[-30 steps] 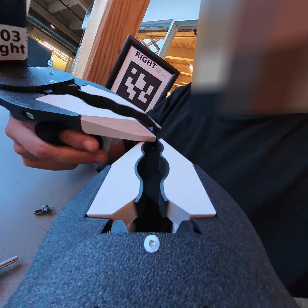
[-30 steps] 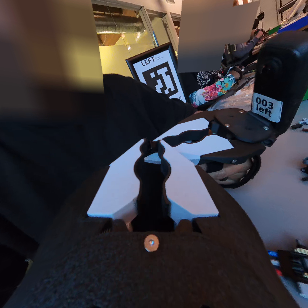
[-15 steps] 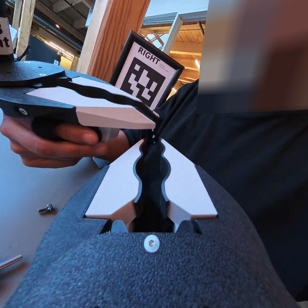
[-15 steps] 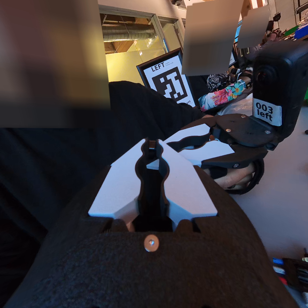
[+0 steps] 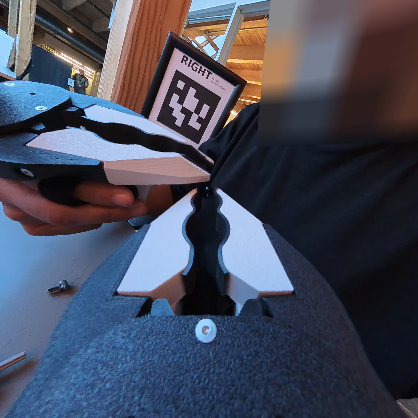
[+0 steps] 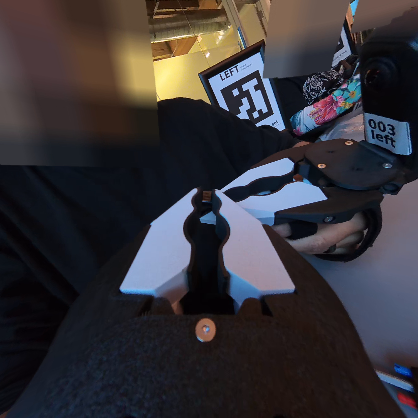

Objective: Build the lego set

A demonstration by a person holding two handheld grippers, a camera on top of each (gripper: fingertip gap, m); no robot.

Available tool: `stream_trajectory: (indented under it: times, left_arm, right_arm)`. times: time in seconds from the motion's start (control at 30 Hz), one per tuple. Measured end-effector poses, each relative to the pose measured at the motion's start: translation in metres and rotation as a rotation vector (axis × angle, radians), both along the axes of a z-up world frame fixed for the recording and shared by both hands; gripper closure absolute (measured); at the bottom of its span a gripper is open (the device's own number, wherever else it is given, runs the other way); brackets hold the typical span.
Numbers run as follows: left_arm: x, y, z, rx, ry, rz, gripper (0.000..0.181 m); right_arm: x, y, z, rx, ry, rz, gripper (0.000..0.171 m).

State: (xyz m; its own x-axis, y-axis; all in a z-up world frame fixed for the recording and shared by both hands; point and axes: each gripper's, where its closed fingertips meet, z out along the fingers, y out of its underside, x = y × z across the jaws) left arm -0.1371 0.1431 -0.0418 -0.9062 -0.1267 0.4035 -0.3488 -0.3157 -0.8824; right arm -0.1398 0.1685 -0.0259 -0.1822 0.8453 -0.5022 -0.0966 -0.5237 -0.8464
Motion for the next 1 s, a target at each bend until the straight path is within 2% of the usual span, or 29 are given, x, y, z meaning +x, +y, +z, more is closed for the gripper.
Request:
stream_trajectory:
  times: [0.37,0.63,0.73,0.83,1.0]
  left_arm:
    - [-0.001,-0.002,-0.004,0.034,-0.004,-0.006,0.176]
    - [0.003,0.002,-0.007,0.056,-0.004,0.033,0.176]
    - [0.006,0.003,-0.009,0.067,0.005,0.043,0.176]
    - [0.006,0.004,-0.01,0.064,0.009,0.042,0.175]
    - [0.006,0.001,-0.014,0.097,0.005,0.042,0.176]
  right_arm:
    - [-0.006,0.002,-0.006,-0.016,-0.029,0.026,0.163]
    - [0.005,0.018,-0.009,0.036,-0.086,-0.163,0.151]
    - [0.014,0.022,-0.002,0.176,-0.155,-0.348,0.168]
    - [0.012,0.014,0.0,0.314,-0.243,-0.469,0.171]
    - [0.002,0.006,-0.014,0.28,-0.3,-0.422,0.171]
